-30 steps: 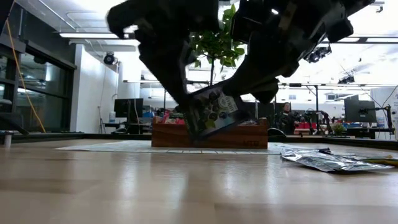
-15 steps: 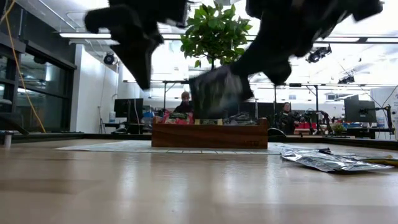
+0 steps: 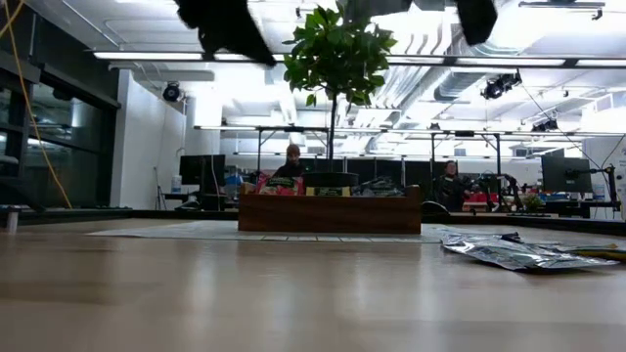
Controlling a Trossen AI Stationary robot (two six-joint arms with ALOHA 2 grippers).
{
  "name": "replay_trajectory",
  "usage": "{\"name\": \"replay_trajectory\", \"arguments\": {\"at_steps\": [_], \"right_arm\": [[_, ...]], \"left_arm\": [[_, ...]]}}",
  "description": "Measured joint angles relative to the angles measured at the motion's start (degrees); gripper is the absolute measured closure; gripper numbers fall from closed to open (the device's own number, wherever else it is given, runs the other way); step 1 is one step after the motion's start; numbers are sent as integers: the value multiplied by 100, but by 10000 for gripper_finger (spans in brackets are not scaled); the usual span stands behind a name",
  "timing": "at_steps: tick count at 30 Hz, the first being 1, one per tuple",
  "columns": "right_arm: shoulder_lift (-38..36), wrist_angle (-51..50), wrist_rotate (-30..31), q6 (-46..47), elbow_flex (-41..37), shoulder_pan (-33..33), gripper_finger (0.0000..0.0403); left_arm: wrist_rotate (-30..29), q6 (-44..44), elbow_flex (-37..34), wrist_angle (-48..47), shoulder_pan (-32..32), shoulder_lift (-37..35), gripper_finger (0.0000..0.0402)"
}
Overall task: Pick & Place Tea
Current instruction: Put the violet tea bag into the right section of the wooden organizer
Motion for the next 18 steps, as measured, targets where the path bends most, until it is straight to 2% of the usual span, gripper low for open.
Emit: {"name": "replay_trajectory", "arguments": {"at_steps": [5,8,11,13,16,18], "right_arm": [[-536,2539,49,-896,-826,55,403],[-652,3471,-133,-1409,-948,14,403],[-669,3671,-447,-1801,-805,-23,403],[-648,3670,-644,-1969,-605,-78,402],[-648,3503,-759,-2222,-325,-122,402],[-648,3368,-828,-2342,-193,-169,402]], "left_arm": [[232,135,-707,2522,87,-247,401],[498,151,-980,4173,262,-226,401],[952,284,-1041,5759,500,-94,401],[1220,431,-1045,6466,660,59,400],[1586,433,-991,7070,884,171,386],[1683,394,-912,7157,962,204,368]]}}
